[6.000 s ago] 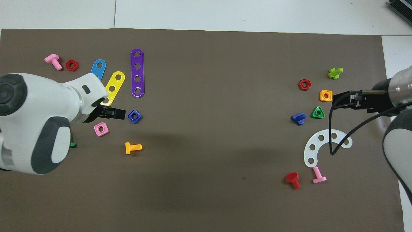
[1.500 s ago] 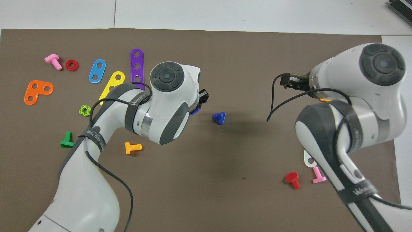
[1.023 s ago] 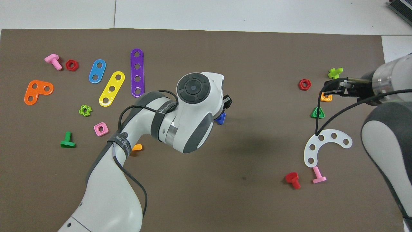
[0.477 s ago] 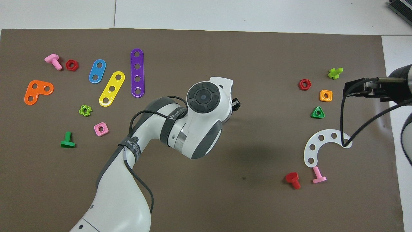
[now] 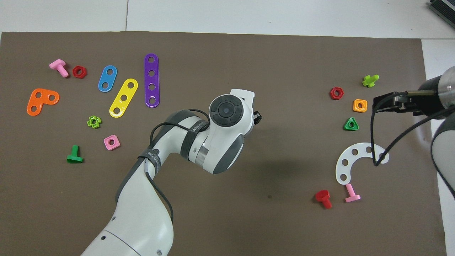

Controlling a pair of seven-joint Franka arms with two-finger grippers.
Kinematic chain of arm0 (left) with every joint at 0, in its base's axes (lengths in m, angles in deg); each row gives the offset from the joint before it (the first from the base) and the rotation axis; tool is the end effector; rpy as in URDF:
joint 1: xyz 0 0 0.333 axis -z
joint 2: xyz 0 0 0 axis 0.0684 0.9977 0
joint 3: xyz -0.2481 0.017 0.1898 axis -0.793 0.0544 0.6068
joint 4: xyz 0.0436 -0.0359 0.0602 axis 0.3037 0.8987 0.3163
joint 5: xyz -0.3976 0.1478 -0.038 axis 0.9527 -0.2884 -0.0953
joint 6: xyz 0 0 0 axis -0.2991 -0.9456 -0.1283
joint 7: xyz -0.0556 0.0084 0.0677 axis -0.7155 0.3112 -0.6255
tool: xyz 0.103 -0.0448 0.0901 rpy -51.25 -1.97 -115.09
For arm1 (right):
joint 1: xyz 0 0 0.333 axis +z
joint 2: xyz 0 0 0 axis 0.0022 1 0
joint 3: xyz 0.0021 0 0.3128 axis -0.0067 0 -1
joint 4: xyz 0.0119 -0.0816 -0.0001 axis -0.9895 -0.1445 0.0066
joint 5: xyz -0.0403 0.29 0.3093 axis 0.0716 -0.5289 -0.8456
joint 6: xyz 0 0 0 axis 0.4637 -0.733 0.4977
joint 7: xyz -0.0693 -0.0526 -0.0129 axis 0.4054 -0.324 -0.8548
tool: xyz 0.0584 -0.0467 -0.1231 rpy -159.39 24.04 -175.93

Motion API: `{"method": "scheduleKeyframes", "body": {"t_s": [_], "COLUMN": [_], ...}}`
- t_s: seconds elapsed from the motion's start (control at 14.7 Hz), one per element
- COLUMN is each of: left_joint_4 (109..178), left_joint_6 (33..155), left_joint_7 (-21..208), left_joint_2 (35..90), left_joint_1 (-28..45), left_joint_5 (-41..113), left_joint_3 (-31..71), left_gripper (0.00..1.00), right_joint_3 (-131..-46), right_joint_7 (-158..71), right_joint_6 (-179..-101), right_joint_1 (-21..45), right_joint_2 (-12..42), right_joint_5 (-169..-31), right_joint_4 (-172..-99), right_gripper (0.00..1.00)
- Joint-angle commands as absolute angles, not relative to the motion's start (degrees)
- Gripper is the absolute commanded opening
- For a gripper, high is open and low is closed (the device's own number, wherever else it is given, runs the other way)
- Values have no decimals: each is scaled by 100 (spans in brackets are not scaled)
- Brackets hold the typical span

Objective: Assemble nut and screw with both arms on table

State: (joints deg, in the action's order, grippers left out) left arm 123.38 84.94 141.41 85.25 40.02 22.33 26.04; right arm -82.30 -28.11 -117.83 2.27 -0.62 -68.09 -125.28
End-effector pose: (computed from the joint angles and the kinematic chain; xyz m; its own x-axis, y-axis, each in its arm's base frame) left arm 0.5481 -0.5016 0.2706 0.8827 0.4647 -0.0702 0.4696 -0.8655 0.1747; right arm 0.5960 0.0266 0.5686 0.9963 -0.0726 0.0466 -0.0736 -0.9971 0.0195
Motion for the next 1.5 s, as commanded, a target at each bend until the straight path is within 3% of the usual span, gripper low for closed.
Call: {"method": "scheduleKeyframes", "body": {"t_s": [0.0, 0.2, 0.27, 0.34, 0.41, 0.48, 0.61, 0.89, 1.23, 1.43], "left_joint_4": [12391, 12426, 12409, 12383, 12321, 12208, 12040, 12066, 12171, 12171], "left_joint_6": [8484, 8493, 8467, 8397, 8170, 7794, 7387, 6606, 4700, 3863], "left_joint_7": [14155, 14155, 14155, 14155, 14155, 14138, 14111, 13561, 11190, 9187], "left_joint_2": [8560, 8613, 8613, 8613, 8613, 8604, 8517, 7719, 6576, 6249], "left_joint_1": [4072, 4143, 4134, 4134, 4117, 4064, 4003, 3195, 2106, 1358], "left_joint_5": [2026, 2026, 2026, 2018, 1974, 1782, 1771, 1806, 1815, 1807], "left_joint_3": [2671, 2671, 2679, 2697, 2723, 2723, 2758, 2697, 2723, 2741], "left_gripper": [0, 0, 40, 71, 90, 100, 100, 100, 100, 100], "right_joint_3": [-8245, -8245, -8245, -8245, -8245, -8245, -8253, -8253, -8253, -8253], "right_joint_7": [-3010, -3001, -3001, -2992, -2931, -2913, -2904, -2667, -2667, -2658], "right_joint_6": [-11726, -11682, -11664, -11664, -11638, -11629, -11620, -11454, -11339, -11347], "right_joint_1": [180, 180, 188, 188, 197, 197, 197, 206, 171, 171], "right_joint_2": [-197, -205, -205, -205, -214, -214, -240, -346, -416, -416], "right_joint_5": [-6954, -6945, -6945, -6945, -6945, -6945, -6945, -6945, -6945, -6945], "right_joint_4": [-12688, -12688, -12688, -12680, -12680, -12680, -12680, -12697, -12697, -12697], "right_gripper": [100, 100, 100, 100, 100, 100, 100, 100, 100, 100]}}
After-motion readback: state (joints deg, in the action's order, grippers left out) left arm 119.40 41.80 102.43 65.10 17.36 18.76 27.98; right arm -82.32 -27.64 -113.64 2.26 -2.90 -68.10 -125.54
